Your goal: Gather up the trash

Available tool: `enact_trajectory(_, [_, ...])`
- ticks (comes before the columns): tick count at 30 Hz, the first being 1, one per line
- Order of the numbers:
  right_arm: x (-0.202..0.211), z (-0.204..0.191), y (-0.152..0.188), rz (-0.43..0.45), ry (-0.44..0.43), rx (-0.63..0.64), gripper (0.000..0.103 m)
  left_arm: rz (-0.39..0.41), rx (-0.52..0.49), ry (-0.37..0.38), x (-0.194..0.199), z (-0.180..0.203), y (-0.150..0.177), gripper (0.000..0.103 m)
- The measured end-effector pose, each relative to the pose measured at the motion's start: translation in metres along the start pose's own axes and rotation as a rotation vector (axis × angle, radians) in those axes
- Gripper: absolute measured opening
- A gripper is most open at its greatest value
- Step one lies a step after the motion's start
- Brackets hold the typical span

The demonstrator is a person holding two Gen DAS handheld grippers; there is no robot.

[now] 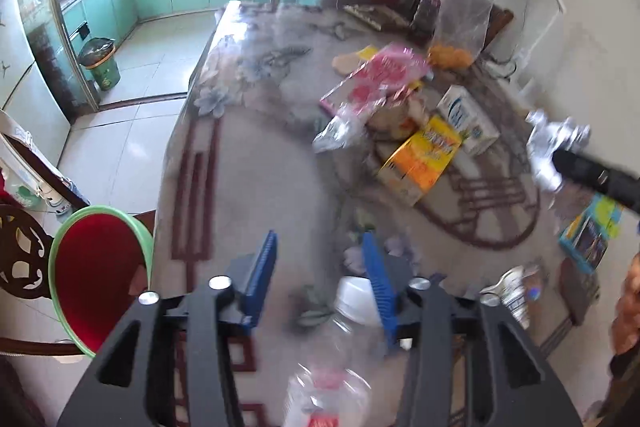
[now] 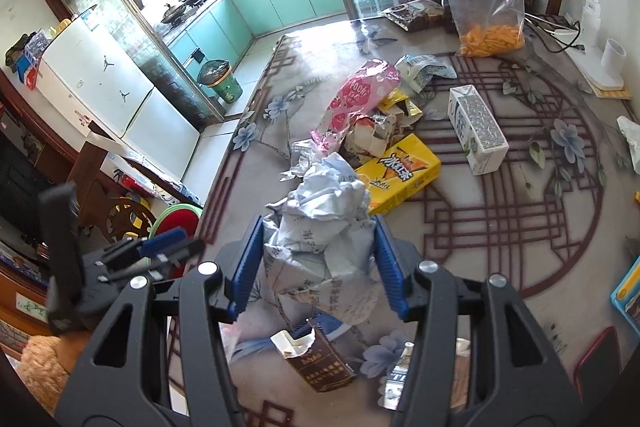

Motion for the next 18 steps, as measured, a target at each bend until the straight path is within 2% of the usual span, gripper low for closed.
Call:
enact_trajectory(1, [0.000,-0.001,0.002,0.001,0.004,-0.001,0.052,-0.029,-0.010,-0.001,-0.006,-0.002,0.008,0.048])
enact_trajectory(2, [0.000,-0.003,0.004,0.000,0.008,-0.002,0.052,-0.052,-0.017,0.000,-0.010,-0.003,0.013,0.058])
enact_trajectory(3, [-0.001,-0.004,0.006,-0.002,0.015,-0.004,0.052,-0.077,-0.031,0.009,-0.015,-0.004,0.020,0.063])
enact_trajectory(7, [-0.002,-0.006,0.009,-0.003,0.029,-0.010,0.052,-0.123,-0.061,0.029,-0.020,-0.008,0.040,0.063])
enact_trajectory(9, [-0.003,-0.008,0.010,-0.001,0.033,-0.012,0.052,-0.130,-0.081,0.055,-0.013,-0.007,0.047,0.068])
enact_trajectory(11, [-0.004,-0.010,0.012,-0.002,0.035,-0.013,0.052,-0.144,-0.129,0.099,-0.005,0.000,0.054,0.076])
enact_trajectory(15, [-0.008,-0.016,0.014,-0.007,0.035,-0.018,0.052,-0.191,-0.245,0.163,0.000,0.020,0.073,0.078])
enact_trajectory(18, [-0.009,-0.020,0.015,-0.007,0.034,-0.018,0.052,-0.262,-0.299,0.197,-0.012,0.033,0.090,0.078])
Point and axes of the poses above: each gripper's, at about its wrist camera, not at the fingertips, and x roughly against the way its jaws point, z to its right, y to its underside, the point moved 2 cm from there along -x, roughly the way its jaws point, and after that the axes turned 11 degrees about -x, right-handed, at the moved point
